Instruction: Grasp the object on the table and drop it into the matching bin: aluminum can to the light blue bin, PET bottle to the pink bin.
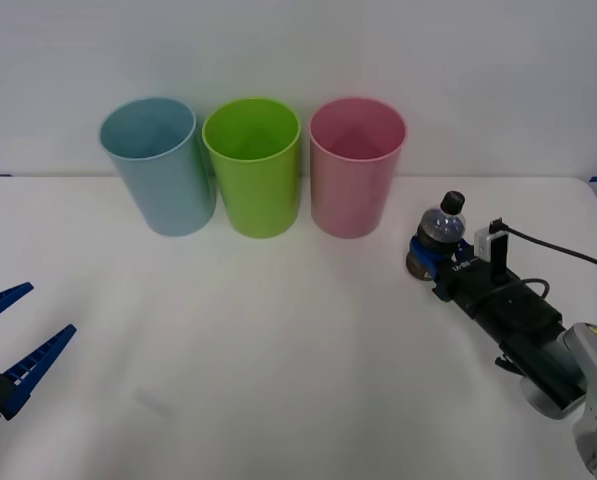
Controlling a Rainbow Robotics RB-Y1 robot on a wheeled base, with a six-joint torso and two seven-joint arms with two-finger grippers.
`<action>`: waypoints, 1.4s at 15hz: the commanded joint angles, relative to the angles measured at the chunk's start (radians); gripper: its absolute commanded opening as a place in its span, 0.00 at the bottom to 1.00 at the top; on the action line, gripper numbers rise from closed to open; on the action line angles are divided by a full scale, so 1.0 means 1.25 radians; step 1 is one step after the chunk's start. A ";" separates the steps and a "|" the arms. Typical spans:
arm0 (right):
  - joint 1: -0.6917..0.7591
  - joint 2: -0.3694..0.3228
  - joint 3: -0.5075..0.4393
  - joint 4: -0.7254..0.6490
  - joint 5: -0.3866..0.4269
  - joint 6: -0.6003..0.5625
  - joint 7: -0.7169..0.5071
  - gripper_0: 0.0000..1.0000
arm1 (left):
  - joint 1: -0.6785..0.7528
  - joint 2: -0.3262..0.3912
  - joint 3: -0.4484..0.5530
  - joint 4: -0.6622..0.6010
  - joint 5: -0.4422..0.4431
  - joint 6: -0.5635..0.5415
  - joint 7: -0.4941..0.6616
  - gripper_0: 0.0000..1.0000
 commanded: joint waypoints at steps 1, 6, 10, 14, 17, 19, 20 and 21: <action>0.036 -0.020 0.011 -0.073 0.000 0.005 -0.017 0.00 | 0.000 0.000 0.000 0.000 0.000 0.000 0.000 1.00; 0.091 -0.074 0.040 -0.251 0.028 0.010 -0.195 0.00 | 0.000 0.000 0.000 0.000 0.000 0.000 0.000 1.00; 0.065 -0.106 0.039 -0.360 0.071 0.010 -0.371 0.00 | 0.000 0.000 0.000 0.000 0.000 0.000 0.000 1.00; -0.003 -0.158 0.039 -0.397 0.073 0.010 -0.501 0.00 | 0.000 0.000 0.000 0.000 0.000 0.000 0.000 1.00; -0.061 -0.177 0.038 -0.397 0.116 0.010 -0.593 0.00 | 0.000 0.000 0.000 0.000 0.000 0.000 0.000 1.00; -0.095 -0.177 0.033 -0.396 0.159 0.011 -0.661 0.00 | 0.000 0.000 0.000 0.000 0.000 0.000 0.000 1.00; -0.114 -0.176 0.030 -0.396 0.187 0.011 -0.695 0.00 | 0.000 0.000 0.000 0.000 0.000 0.000 0.000 1.00; -0.131 -0.176 0.029 -0.396 0.214 0.011 -0.724 0.00 | 0.000 0.000 0.000 0.000 0.000 0.000 0.000 1.00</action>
